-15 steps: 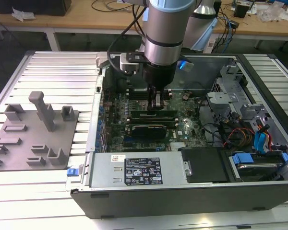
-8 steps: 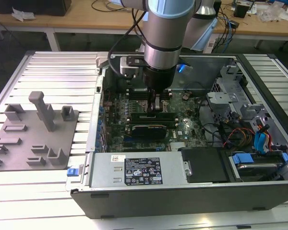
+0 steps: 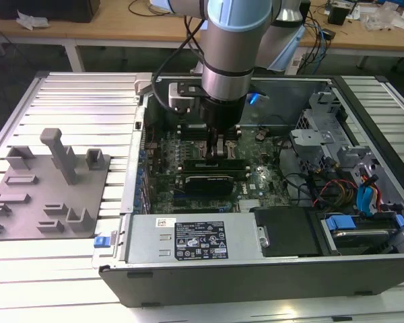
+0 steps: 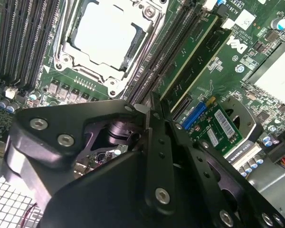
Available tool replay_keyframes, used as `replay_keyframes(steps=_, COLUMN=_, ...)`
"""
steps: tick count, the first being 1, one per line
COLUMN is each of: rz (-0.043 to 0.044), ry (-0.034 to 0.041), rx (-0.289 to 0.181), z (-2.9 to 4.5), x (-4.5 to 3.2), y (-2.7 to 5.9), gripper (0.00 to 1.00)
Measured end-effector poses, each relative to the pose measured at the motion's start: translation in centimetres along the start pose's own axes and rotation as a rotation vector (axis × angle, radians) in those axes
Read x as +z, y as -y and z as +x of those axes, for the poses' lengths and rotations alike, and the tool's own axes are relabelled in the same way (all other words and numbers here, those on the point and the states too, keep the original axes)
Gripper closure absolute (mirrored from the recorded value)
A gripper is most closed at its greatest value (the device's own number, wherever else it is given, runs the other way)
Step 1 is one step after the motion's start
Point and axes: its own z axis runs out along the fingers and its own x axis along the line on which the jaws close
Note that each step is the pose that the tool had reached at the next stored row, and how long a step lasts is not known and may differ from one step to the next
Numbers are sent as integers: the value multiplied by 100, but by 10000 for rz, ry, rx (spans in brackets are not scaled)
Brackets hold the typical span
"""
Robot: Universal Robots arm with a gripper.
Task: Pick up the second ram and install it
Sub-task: 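Insert the second ram into the second slot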
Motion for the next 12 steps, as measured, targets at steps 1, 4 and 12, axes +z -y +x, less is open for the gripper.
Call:
replay_keyframes(steps=1, rz=1, ry=28, rx=1, z=-1, x=1, y=-1, gripper=91)
replay_keyframes(steps=4, rz=0, ry=33, rx=-1, z=0, x=1, y=0, gripper=91)
replay_keyframes(steps=12, rz=-2, ry=130, rx=111, z=0, x=39, y=0, gripper=91)
